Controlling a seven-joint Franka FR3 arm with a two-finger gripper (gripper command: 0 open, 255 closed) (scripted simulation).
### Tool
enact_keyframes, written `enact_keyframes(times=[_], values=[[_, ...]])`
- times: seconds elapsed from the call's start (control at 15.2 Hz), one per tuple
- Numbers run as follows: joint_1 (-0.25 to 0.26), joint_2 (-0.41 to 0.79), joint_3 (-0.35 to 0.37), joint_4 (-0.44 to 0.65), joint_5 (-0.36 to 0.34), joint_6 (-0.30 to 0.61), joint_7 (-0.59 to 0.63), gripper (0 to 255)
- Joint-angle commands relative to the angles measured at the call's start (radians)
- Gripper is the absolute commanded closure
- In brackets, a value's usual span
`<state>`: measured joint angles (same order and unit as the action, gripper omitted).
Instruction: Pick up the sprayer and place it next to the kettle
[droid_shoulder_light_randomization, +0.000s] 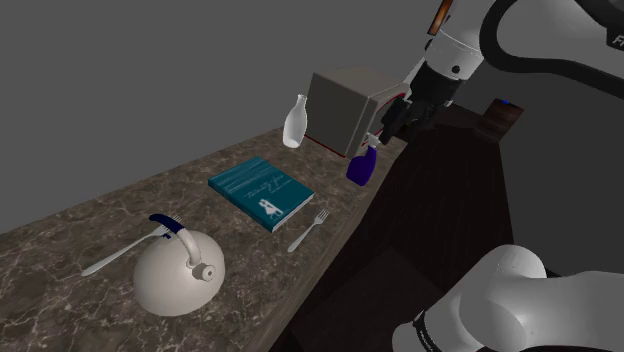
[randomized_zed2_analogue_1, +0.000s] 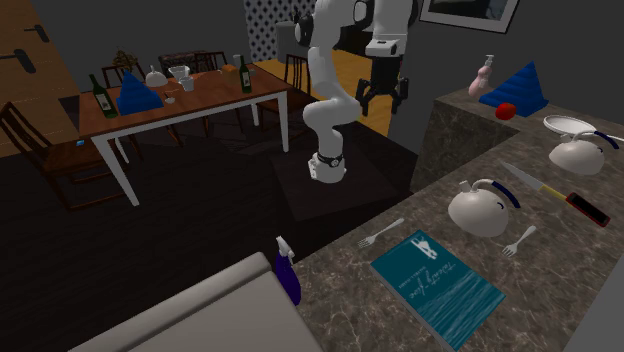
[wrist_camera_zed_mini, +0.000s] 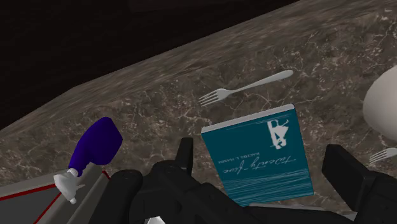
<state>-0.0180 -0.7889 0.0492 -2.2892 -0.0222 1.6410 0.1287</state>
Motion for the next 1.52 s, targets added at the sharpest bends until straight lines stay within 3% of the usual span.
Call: enact_keyframes(times=[0.0,0.79,1.12,1.45], values=[[0.000,0.000,0.000,0.000,0.000,0.000,0.000,0],[-0.041,0.235,-0.265,0.041,-0.069,0.184,-0.305,0],[-0.043,0.383,-0.370,0.115,-0.052,0.247,-0.440,0],[-0.043,0.558,-0.468,0.224,0.006,0.291,-0.587,0]])
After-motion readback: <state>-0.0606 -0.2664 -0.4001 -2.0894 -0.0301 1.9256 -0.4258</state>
